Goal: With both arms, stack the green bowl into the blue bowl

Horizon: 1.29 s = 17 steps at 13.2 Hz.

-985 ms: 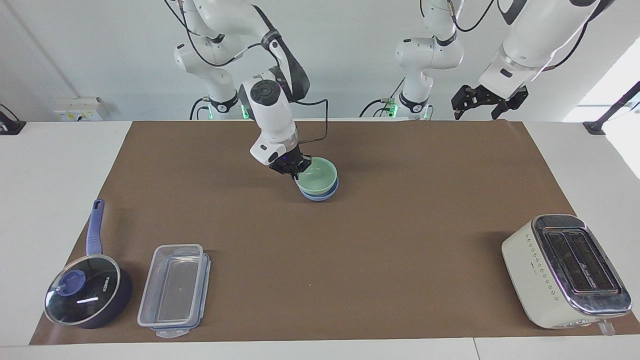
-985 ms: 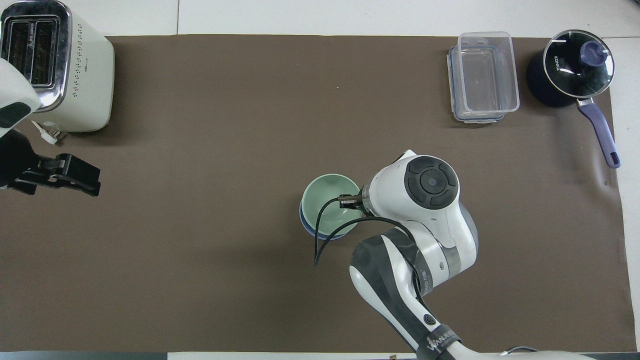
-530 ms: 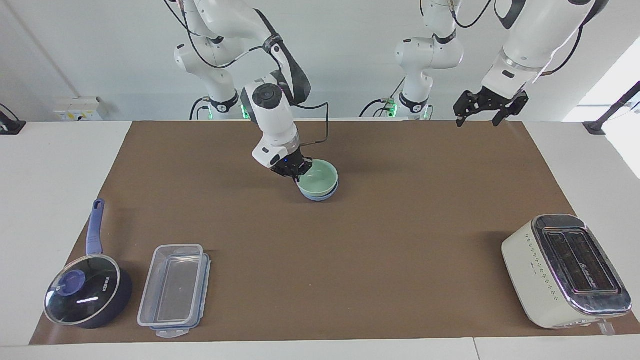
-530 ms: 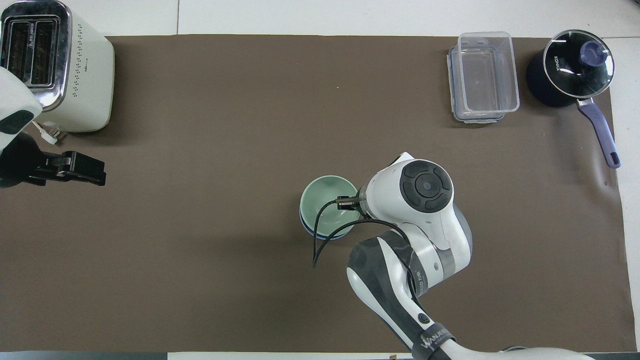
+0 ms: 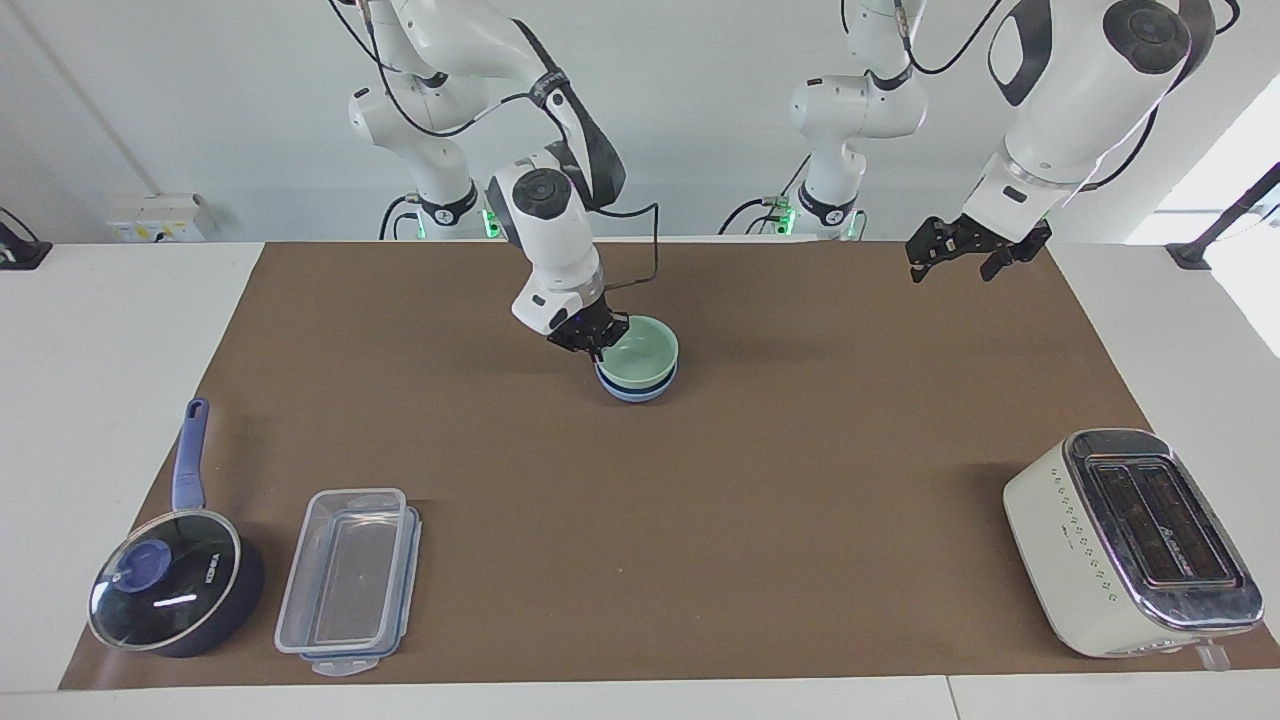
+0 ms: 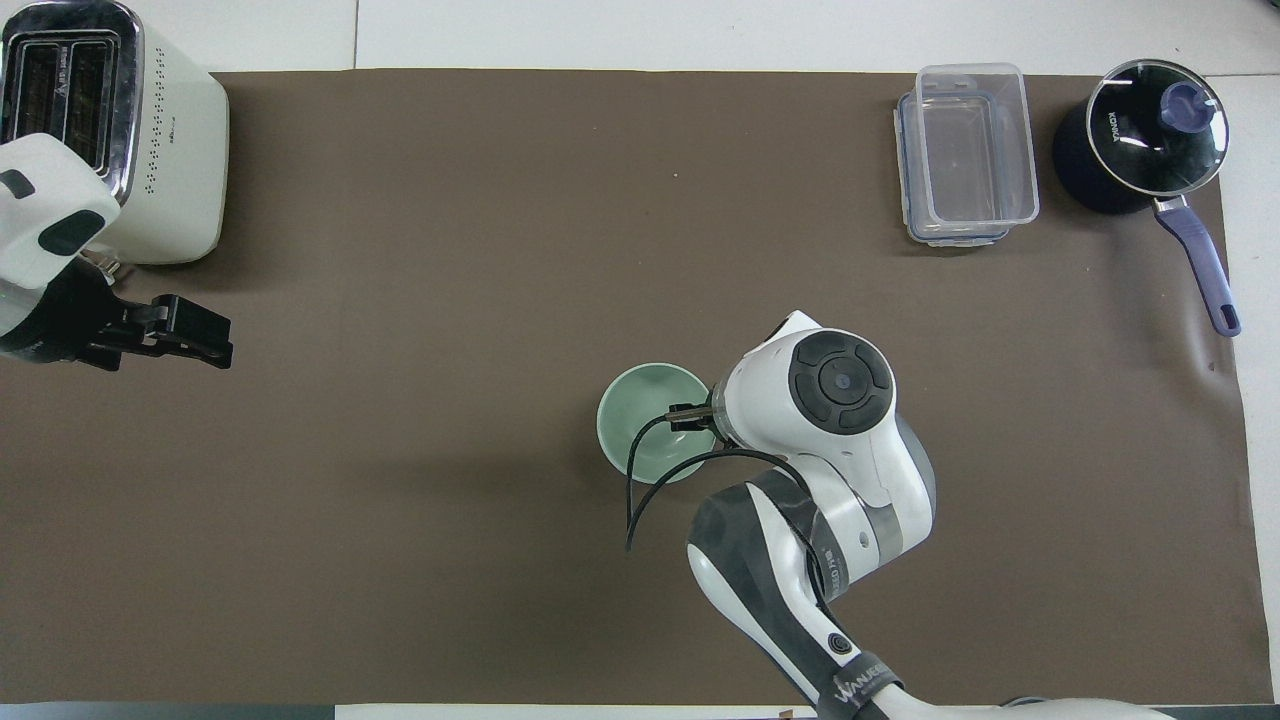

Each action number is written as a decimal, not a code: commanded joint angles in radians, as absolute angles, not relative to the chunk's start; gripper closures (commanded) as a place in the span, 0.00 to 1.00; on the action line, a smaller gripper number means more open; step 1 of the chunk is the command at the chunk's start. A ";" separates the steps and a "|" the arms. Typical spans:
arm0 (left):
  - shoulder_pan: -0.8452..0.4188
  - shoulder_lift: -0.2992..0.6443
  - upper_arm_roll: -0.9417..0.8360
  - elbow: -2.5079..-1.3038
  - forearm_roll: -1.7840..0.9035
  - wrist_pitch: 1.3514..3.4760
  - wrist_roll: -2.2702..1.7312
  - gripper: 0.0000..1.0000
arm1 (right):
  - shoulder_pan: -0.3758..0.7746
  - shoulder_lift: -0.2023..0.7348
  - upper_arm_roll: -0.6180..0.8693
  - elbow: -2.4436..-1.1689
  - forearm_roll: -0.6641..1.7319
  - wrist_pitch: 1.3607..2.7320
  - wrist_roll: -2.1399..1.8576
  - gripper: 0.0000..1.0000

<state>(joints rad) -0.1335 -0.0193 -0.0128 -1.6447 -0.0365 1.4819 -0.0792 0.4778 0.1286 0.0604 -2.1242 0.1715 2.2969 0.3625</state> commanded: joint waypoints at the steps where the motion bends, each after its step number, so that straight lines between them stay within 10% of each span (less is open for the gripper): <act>1: -0.138 -0.003 -0.002 -1.601 -0.089 1.437 -0.072 0.00 | 0.472 0.107 0.063 -2.137 0.193 2.313 0.340 0.00; 17: -0.141 -0.020 -0.002 -1.608 -0.084 1.456 -0.071 0.00 | 0.078 -0.052 0.052 -2.011 0.031 2.053 0.215 0.00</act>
